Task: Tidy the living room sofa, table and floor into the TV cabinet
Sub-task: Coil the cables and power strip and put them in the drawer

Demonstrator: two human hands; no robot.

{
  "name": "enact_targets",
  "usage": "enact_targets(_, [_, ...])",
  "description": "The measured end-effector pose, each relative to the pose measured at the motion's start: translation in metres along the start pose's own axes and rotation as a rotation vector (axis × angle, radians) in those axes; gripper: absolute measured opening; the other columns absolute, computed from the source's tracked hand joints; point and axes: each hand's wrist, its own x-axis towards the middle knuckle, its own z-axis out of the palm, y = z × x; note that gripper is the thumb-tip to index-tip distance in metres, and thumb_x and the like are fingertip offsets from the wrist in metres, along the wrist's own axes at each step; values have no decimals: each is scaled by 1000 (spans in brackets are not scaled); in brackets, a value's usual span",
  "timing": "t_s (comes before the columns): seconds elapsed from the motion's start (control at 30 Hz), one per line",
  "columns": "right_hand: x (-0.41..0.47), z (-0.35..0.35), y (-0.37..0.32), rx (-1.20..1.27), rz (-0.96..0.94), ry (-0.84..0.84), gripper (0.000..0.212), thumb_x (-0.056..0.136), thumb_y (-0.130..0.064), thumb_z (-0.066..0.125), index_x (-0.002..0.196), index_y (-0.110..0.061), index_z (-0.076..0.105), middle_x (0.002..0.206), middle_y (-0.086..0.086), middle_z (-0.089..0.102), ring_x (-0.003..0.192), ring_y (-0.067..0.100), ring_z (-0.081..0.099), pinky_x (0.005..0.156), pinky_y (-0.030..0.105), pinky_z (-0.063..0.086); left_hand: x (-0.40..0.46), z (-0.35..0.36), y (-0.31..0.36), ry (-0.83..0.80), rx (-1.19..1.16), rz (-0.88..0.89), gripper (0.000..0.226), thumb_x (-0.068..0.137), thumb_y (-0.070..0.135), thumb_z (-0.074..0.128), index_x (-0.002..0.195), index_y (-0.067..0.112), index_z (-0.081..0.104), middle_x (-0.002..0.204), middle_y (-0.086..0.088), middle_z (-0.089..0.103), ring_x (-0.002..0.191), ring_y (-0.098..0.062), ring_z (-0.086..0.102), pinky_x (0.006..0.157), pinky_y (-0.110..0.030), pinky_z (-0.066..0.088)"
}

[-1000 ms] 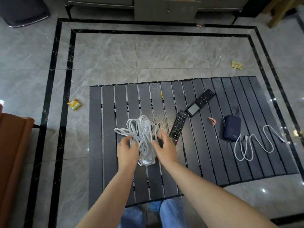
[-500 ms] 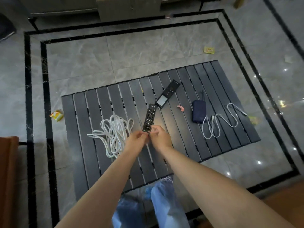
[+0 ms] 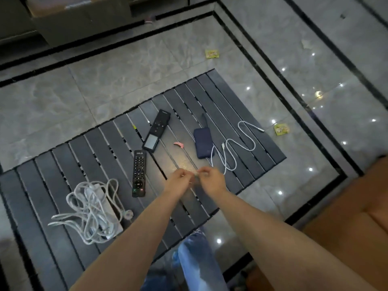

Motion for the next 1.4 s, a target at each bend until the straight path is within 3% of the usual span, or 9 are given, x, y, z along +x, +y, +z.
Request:
enact_targets(0.17, [31, -10, 37, -253, -13, -96, 35, 100, -18, 50, 133, -10, 59, 148, 5, 44, 144, 18, 29, 113, 18, 16, 19, 32, 7, -39, 43, -29, 10, 93, 25, 58, 95, 19, 67, 100, -2, 74, 95, -21, 69, 81, -36, 54])
enact_targets(0.23, [41, -11, 52, -269, 11, -141, 41, 100, -24, 51, 138, -13, 56, 160, 7, 24, 148, 19, 20, 115, 18, 14, 22, 38, 7, -49, 42, -40, 13, 98, 28, 55, 101, 19, 65, 99, 1, 73, 94, -18, 69, 72, -28, 51])
enact_targets(0.37, [50, -16, 60, -314, 51, -257, 43, 104, -35, 44, 145, -22, 50, 166, 0, 1, 151, 20, 17, 119, 29, 20, 30, 39, 4, -25, 32, -74, 12, 98, 27, 55, 99, 19, 64, 98, 0, 73, 92, -18, 69, 75, -29, 52])
enact_targets(0.53, [62, -20, 58, -384, 15, -340, 48, 105, -34, 39, 151, -23, 39, 165, 2, 8, 149, 24, 24, 121, 36, 23, 37, 36, 7, -16, 11, -107, 13, 98, 24, 55, 102, 18, 65, 96, 1, 72, 90, -15, 69, 81, -30, 53])
enact_targets(0.63, [66, -19, 54, -396, 18, -323, 43, 104, -23, 39, 144, -8, 45, 151, 15, 36, 134, 31, 45, 113, 36, 35, 39, 32, 8, -7, -10, -115, 11, 99, 25, 55, 100, 20, 65, 95, 2, 72, 90, -14, 68, 82, -31, 52])
enact_targets(0.83, [55, -28, 48, -182, -10, 47, 22, 97, -15, 58, 116, -17, 69, 120, 4, 63, 97, 20, 63, 84, 27, 50, 29, 25, 13, -8, -11, -122, 16, 100, 24, 52, 106, 18, 65, 96, 3, 71, 93, -16, 67, 82, -31, 51])
enact_targets(1.0, [33, -53, 28, -84, -161, 321, 16, 94, -9, 61, 103, -17, 73, 104, -1, 69, 86, 11, 59, 78, 24, 48, 11, 14, 25, 12, -48, -95, 15, 99, 25, 53, 105, 17, 64, 98, 0, 71, 94, -18, 67, 84, -32, 52])
enact_targets(1.2, [0, -77, -3, 80, -245, 436, 13, 94, -11, 62, 95, -19, 72, 93, -4, 68, 76, 9, 61, 66, 12, 41, -29, -2, 42, 18, -80, -73, 22, 98, 26, 54, 113, 12, 63, 99, 1, 71, 89, -17, 66, 75, -27, 48])
enact_targets(1.4, [-52, -89, -40, 228, -323, 487, 18, 93, -7, 61, 94, -23, 70, 95, -8, 67, 85, 11, 60, 75, 21, 47, -81, -18, 59, 18, -121, -16, 24, 98, 26, 54, 115, 12, 64, 108, -3, 72, 88, -15, 67, 81, -30, 49])
